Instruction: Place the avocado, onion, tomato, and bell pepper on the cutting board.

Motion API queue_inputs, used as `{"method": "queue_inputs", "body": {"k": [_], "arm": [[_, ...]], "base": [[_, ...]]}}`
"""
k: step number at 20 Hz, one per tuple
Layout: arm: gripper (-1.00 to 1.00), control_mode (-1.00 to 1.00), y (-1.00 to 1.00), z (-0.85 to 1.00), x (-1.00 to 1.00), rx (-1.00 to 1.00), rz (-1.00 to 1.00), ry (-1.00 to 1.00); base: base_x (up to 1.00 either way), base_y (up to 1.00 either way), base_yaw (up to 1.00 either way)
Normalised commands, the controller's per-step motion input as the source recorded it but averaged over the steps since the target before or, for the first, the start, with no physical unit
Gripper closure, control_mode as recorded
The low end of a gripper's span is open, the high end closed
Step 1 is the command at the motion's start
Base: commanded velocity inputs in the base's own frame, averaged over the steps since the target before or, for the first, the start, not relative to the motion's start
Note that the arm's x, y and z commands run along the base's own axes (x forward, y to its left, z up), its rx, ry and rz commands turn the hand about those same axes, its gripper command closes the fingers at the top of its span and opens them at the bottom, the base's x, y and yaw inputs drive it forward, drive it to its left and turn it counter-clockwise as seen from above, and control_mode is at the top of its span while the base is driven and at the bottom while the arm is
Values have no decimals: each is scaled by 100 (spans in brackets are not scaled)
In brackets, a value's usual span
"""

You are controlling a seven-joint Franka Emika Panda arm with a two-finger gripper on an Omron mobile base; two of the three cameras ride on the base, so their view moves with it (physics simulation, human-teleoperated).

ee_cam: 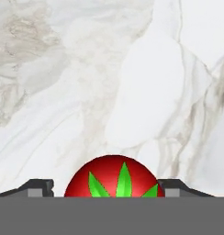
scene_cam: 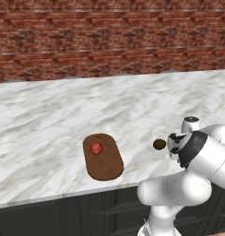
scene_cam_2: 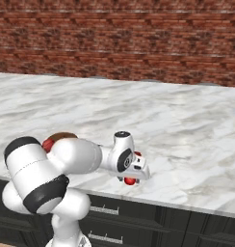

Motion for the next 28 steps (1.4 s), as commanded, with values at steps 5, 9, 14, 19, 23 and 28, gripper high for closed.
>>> {"method": "queue_inputs", "body": {"k": [5, 9, 14, 19, 23, 28], "arm": [[100, -100, -7, 6, 0, 0, 1, -1], [100, -100, 3, 49, -9, 0, 5, -15], [100, -100, 3, 60, -19, 0, 12, -22], [100, -100, 31, 57, -8, 0, 14, -17], [100, -100, 60, 38, 0, 0, 16, -12], [100, -100, 64, 28, 0, 0, 19, -11]], "base": [[0, 0, 0], [0, 0, 0], [0, 0, 0], [0, 0, 0], [0, 0, 0], [0, 0, 0]]}}
